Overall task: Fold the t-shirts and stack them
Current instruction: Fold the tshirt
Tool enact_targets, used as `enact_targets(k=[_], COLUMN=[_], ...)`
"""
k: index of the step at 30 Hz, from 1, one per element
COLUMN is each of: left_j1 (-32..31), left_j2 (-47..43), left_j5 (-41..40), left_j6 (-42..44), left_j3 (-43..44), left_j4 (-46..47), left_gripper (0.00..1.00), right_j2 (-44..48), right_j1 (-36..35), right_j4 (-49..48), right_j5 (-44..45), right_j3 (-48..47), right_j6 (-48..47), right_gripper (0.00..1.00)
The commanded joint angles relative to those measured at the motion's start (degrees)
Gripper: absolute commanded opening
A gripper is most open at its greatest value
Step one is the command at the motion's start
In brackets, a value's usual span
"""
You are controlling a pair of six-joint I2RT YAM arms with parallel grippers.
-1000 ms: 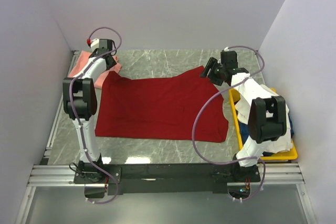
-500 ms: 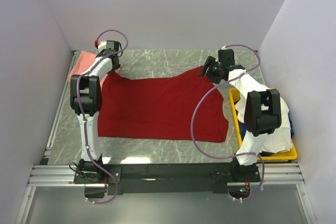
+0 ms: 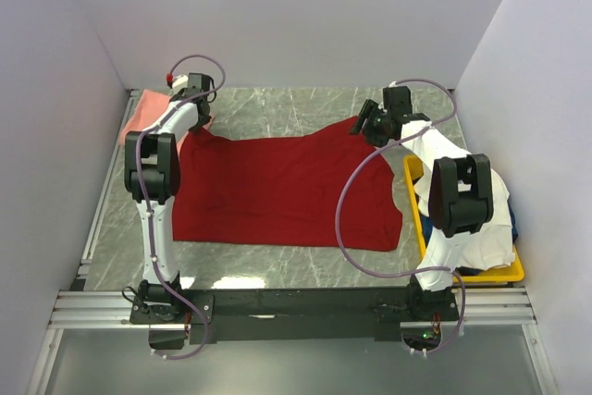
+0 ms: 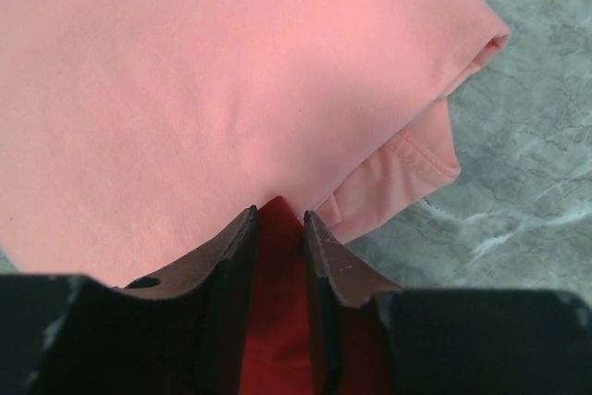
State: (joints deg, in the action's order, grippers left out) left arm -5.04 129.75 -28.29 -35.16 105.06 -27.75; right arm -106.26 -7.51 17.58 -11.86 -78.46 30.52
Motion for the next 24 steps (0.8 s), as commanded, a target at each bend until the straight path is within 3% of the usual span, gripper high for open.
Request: enact_targets(k=[1,4,8,13,20,24], left_j1=[-0.24,-0.24,-0.24,-0.24,-0.24,-0.24], left_j2=[0.59,0.94,1.38,1.64,0.42,-1.95], left_j5=[-0.36,-0.01,0.69,1.31,1.58,0.96], left_j6=[0.00,0.00,0.18,0.26,-0.70,-0.88], left_j3=[1.21,1.73,2.08,2.43,1.47,-0.11], left_j4=[0.06,0.15,0.50,0.85,0.42,0.85], left_gripper=[0.32,0.32,0.43,0.42,0.06,0.01], right_j2=[-1.06,-1.76,-2.90,-4.04,-7.11,-9.05], right_j1=[-0.05,-0.05,0.04,0.04,0.21,0.57], right_j4=[-0.71,-0.62,-0.88,-1.23,0.17,1.13], right_j5=[-0.27,-0.27,-0.54,-0.71,0.25,1.13], right_j3=[-3.28,-3.99,-4.60,-5.04,-8.99,-11.89], right_j6=[-0.82,-0.73,-0.47,-0.46,-0.73,-1.78], right_gripper=[0.69,0.68,0.68,0.68,0.68,0.70])
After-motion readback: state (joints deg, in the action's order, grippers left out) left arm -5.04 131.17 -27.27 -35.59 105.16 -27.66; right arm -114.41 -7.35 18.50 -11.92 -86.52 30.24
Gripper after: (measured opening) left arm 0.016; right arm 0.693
